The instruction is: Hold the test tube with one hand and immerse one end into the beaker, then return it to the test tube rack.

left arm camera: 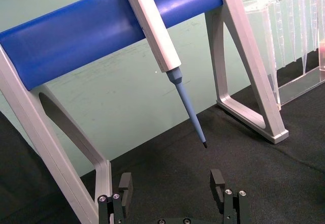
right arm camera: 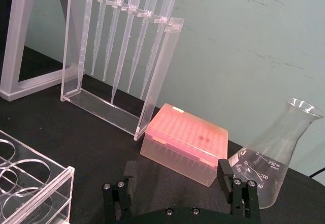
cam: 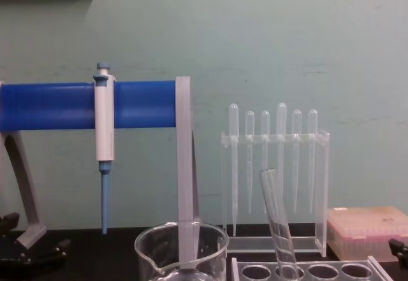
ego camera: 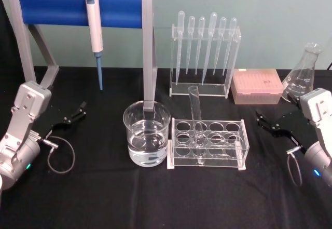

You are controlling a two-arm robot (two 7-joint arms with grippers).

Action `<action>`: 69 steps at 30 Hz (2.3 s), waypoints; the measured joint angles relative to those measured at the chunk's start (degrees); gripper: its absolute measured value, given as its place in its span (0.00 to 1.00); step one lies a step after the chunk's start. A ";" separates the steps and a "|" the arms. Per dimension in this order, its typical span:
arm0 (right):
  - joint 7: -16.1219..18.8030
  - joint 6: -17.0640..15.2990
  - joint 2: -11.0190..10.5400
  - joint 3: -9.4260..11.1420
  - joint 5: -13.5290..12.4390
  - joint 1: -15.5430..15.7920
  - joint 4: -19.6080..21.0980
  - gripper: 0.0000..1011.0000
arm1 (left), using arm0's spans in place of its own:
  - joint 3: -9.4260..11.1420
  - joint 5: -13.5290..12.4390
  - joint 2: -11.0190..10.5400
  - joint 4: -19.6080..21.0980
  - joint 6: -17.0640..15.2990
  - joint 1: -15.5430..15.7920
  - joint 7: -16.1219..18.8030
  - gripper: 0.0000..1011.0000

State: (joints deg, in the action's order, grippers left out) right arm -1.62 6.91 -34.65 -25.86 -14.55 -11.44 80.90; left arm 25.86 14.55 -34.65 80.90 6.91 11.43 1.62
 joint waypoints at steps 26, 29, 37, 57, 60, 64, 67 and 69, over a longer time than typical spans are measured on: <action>0.00 0.00 0.00 0.00 0.00 0.00 0.00 0.99 | 0.00 0.00 0.00 0.00 0.00 0.00 0.00 0.99; 0.00 0.00 0.00 0.00 0.00 0.00 0.00 0.99 | 0.00 0.00 0.00 0.00 0.00 0.00 0.00 0.99; 0.00 0.00 0.00 0.00 0.00 0.00 0.00 0.99 | 0.00 0.00 0.00 0.00 0.00 0.00 0.00 0.99; -0.42 -0.60 -4.92 3.55 1.14 9.45 12.37 0.99 | 0.00 -0.01 0.00 0.00 0.00 0.00 0.00 0.99; 0.22 -0.85 -6.79 4.93 -0.22 13.03 17.42 0.99 | 0.00 0.00 0.00 0.00 0.00 0.00 0.00 0.99; 3.74 -1.24 -7.39 5.77 -4.17 15.21 20.80 0.99 | 0.00 0.00 0.00 0.00 0.00 0.00 0.00 0.99; 7.32 -2.36 -6.57 5.22 -6.97 14.68 21.36 0.99 | 0.00 0.00 0.00 0.00 0.00 0.00 0.00 0.99; 9.85 -3.72 -5.49 4.23 -8.31 13.24 21.20 0.99 | 0.00 0.00 0.00 0.00 0.00 0.00 0.00 0.99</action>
State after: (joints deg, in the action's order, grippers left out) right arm 8.23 3.19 -40.14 -21.63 -22.86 1.81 102.09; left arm 25.86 14.55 -34.65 80.90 6.91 11.43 1.62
